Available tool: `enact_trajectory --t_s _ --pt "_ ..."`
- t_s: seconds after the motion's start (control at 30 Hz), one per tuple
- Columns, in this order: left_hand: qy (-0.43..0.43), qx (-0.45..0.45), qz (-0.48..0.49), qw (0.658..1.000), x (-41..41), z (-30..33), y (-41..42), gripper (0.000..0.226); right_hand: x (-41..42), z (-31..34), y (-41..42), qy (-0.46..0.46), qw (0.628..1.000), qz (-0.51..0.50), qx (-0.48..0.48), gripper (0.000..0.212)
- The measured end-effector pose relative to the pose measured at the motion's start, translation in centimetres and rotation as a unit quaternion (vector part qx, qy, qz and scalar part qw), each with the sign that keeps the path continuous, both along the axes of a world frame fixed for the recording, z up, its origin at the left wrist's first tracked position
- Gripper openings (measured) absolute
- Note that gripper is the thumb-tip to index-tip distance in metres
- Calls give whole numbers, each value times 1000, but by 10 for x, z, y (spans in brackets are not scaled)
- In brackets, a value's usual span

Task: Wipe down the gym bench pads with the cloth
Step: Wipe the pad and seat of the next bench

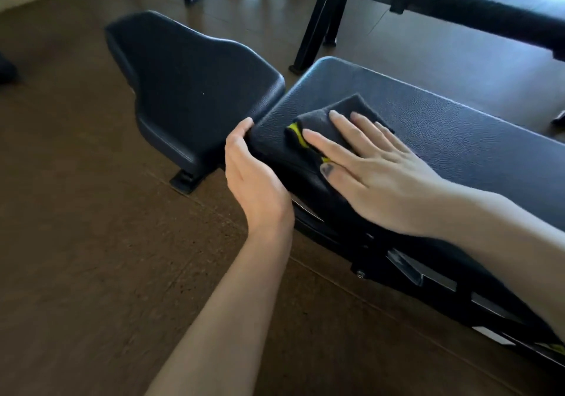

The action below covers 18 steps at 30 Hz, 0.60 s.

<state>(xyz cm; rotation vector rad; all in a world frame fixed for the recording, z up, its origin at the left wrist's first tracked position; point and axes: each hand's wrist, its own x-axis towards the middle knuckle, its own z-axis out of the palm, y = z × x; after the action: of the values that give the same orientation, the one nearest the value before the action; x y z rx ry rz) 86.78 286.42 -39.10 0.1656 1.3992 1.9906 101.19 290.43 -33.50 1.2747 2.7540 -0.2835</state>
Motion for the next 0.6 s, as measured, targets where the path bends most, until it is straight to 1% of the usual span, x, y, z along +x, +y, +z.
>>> enact_trajectory --t_s 0.1,0.2,0.27,0.33,0.47,0.53,0.6 --pt "29 7 -6 1000 -8 2 -4 43 -44 -4 24 12 999 31 32 52" --pt "-4 18 -1 1000 -22 1 -3 48 -100 -9 43 19 995 85 42 49" --pt "-18 9 6 1000 -30 1 -6 45 -110 -11 40 16 991 115 70 48" --pt "-17 6 -3 1000 -32 0 -9 45 -93 -14 25 20 982 147 118 48" --pt "-4 -12 -25 1000 -30 -3 -8 39 -35 -32 -11 17 951 202 235 58" --pt "-1 -13 -18 1000 -29 -2 -6 39 -15 -34 -12 7 942 223 250 58" --pt "32 -32 16 999 -33 1 -5 36 -7 -31 -5 5 941 242 236 53"
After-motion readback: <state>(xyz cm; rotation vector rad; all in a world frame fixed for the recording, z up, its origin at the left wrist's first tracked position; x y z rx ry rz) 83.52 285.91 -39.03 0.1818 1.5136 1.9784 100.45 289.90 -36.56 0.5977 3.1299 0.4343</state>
